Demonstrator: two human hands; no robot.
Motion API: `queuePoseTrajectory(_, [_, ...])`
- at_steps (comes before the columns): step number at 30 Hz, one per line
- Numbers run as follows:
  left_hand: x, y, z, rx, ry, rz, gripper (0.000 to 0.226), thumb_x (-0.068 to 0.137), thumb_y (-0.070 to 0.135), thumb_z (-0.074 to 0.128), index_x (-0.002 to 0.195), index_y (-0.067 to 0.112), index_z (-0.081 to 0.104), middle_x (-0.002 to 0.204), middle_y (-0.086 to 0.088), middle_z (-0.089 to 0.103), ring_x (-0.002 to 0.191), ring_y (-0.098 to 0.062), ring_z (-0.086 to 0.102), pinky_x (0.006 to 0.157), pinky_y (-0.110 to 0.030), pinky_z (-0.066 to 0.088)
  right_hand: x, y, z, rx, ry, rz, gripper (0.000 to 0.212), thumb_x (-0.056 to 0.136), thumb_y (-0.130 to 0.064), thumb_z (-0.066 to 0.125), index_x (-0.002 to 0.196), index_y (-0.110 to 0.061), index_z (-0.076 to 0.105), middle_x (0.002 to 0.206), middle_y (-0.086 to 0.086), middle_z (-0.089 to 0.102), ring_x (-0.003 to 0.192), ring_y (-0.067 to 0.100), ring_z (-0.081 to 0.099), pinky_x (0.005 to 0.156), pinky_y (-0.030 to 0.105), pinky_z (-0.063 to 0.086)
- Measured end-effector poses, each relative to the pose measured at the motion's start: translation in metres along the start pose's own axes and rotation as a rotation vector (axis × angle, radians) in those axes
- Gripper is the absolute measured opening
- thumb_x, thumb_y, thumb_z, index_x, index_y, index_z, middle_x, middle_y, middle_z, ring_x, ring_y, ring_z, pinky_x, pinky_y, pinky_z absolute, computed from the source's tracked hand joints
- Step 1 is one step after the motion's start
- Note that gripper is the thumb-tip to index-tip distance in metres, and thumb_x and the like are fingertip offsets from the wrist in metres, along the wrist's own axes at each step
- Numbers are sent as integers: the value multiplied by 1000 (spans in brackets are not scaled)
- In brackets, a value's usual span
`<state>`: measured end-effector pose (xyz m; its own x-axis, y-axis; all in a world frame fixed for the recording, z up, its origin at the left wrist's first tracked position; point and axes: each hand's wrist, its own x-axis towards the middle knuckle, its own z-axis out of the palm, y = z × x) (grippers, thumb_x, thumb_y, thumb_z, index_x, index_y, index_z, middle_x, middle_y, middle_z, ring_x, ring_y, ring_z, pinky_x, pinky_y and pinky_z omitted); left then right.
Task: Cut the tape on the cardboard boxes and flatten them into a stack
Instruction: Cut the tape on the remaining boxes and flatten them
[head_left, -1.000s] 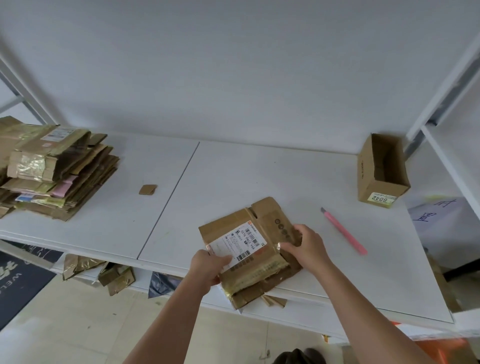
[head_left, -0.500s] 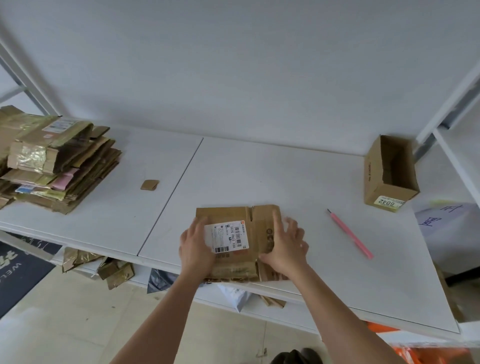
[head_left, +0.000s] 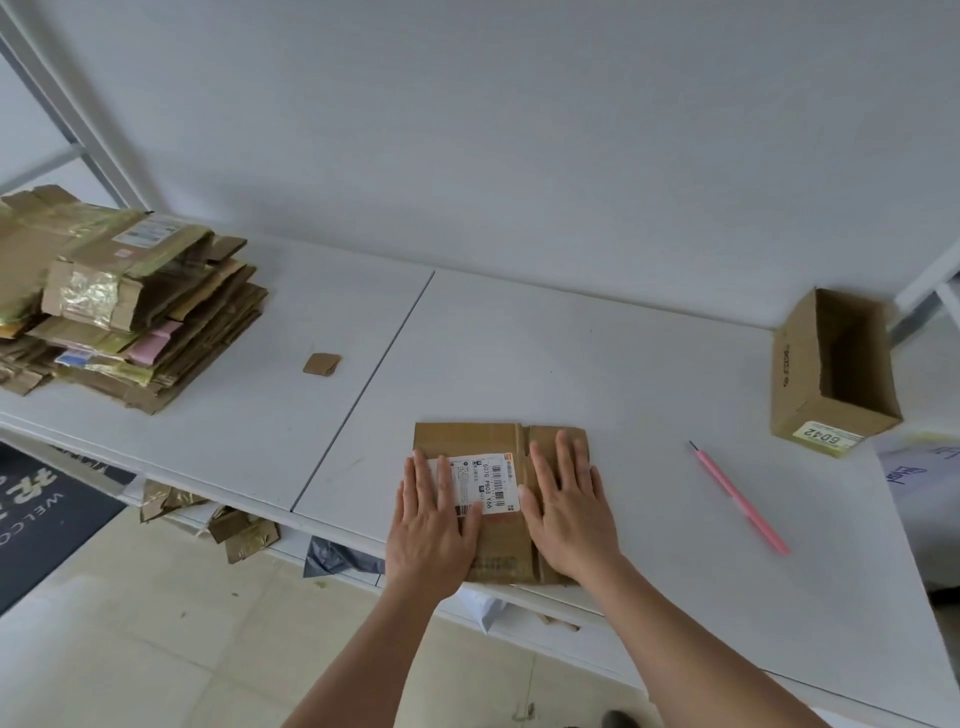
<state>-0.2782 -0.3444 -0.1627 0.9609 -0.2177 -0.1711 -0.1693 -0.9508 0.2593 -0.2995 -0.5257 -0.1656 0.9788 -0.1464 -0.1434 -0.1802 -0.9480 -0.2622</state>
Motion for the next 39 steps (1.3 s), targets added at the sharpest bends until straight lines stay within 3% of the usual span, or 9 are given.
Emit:
queuePoseTrajectory(4, [2, 1, -3, 1, -22, -3, 92, 79, 67, -16, 154, 14, -19, 159, -15, -28, 147, -24, -27, 120, -34, -12, 0, -2, 4, -12, 83, 15, 75, 90, -57, 1, 158, -26, 11, 165, 8, -7, 152, 25, -12, 122, 41, 2])
queuePoseTrajectory(7, [-1, 0, -8, -132, -36, -33, 88, 93, 69, 12, 155, 13, -15, 162, -9, -21, 150, -22, -18, 123, -34, 1, -2, 1, 5, 27, 82, 0, 74, 91, -59, 2, 157, -29, 14, 166, 5, -6, 152, 23, -11, 121, 38, 1])
queuePoseTrajectory(11, [4, 4, -29, -528, 76, -241, 91, 88, 46, 65, 152, 13, 9, 149, -8, 24, 139, -28, 29, 112, -41, 33, -3, 8, 1, 157, 105, -51, 76, 92, -62, -4, 157, -30, 15, 165, -1, -8, 151, 15, -16, 122, 33, -4])
queuePoseTrajectory(16, [13, -5, -48, -950, -97, -519, 41, 87, 19, 73, 122, 9, 54, 118, -6, 64, 103, -23, 63, 91, -43, 56, -10, 10, -10, 296, -2, -35, 69, 95, -63, 20, 155, -30, 22, 166, -2, 1, 152, 17, -4, 124, 37, 2])
queuePoseTrajectory(24, [-3, -12, -119, -1014, -33, -42, 32, 90, -5, 62, 105, 19, 46, 110, -5, 68, 100, -19, 68, 74, -36, 61, 8, -16, -119, 168, -74, -172, 109, 82, -43, 75, 156, -32, -5, 159, -16, -5, 151, 14, -10, 119, 46, -12])
queuePoseTrajectory(27, [-5, -21, -159, -878, 18, 113, 36, 88, -6, 64, 99, 24, 47, 105, -2, 68, 98, -16, 68, 70, -37, 62, 6, -32, -153, 375, -207, -169, 56, 89, -22, 69, 138, -31, 44, 137, -6, 57, 124, 15, 55, 110, 37, 39])
queuePoseTrajectory(30, [-8, -28, -185, -778, 64, 154, 36, 88, -1, 67, 100, 28, 49, 104, 2, 69, 96, -17, 68, 71, -37, 62, 0, -45, -157, 492, -117, -183, 23, 92, -12, 62, 103, -32, 60, 94, -5, 68, 91, 18, 66, 80, 35, 53])
queuePoseTrajectory(35, [-15, -26, -196, -587, 453, -162, 75, 82, 24, 78, 142, 29, 34, 137, 1, 44, 128, -23, 40, 110, -47, 36, 2, -72, -138, 652, 67, -114, 24, 92, -13, 59, 104, -34, 54, 94, -13, 67, 88, 15, 66, 78, 37, 55])
queuePoseTrajectory(39, [-30, -43, -192, -746, 316, -492, 101, 82, 52, 72, 154, 15, 12, 154, -12, 22, 144, -30, 21, 118, -47, 24, 2, -102, -129, 990, 73, 126, 20, 97, -11, 56, 115, -18, 53, 108, -4, 65, 91, 11, 62, 73, 20, 48])
